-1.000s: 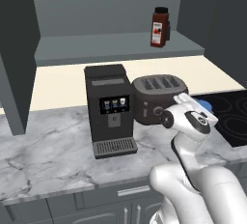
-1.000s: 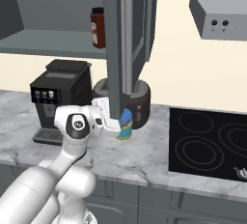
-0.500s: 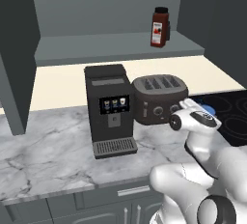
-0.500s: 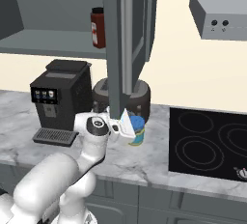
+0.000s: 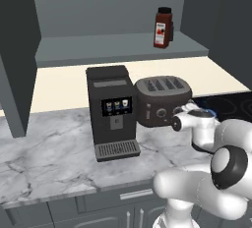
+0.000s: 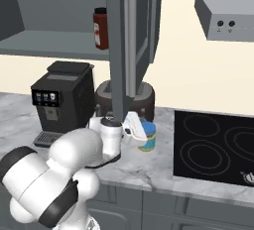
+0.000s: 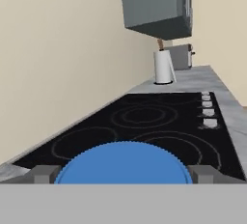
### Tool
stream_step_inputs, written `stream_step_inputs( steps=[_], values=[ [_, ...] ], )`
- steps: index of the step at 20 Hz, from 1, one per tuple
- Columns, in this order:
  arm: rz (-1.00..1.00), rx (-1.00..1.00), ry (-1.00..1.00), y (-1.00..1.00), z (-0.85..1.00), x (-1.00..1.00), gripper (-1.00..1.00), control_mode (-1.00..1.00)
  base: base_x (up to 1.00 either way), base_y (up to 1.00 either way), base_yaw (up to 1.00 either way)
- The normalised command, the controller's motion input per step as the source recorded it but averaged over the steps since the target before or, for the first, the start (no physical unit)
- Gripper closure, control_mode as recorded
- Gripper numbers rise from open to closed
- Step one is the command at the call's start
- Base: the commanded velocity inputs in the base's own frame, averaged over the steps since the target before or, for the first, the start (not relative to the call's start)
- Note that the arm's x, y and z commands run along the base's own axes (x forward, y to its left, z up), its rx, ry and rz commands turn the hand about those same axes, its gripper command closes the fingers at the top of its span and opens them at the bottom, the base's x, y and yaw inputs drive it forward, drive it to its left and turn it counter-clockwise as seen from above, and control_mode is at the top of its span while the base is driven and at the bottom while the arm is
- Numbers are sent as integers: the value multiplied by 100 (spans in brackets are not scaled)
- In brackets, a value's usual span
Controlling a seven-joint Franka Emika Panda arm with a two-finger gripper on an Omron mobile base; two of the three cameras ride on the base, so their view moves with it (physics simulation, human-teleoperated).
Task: Collect the paprika, mayonnaise, and shaker from the cabinet and place them next to the stove.
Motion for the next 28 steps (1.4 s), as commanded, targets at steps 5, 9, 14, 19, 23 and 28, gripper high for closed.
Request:
stream_step_inputs(
  steps=[5, 9, 14, 19, 23, 28],
  values=[
    [-10, 0, -3, -4, -19, 20, 100, -100, 0, 0, 0],
    [-4, -2, -14, 0, -42, 15, 100, -100, 0, 0, 0],
    [-2, -2, -17, 0, -42, 12, 100, -100, 0, 0, 0],
    [-1, -1, -18, 0, -42, 1, 100, -100, 0, 0, 0],
    [-4, 0, -14, 0, -35, 3, 100, -100, 0, 0, 0],
    [-4, 0, -12, 0, -36, 6, 100, -100, 0, 0, 0]
  ],
)
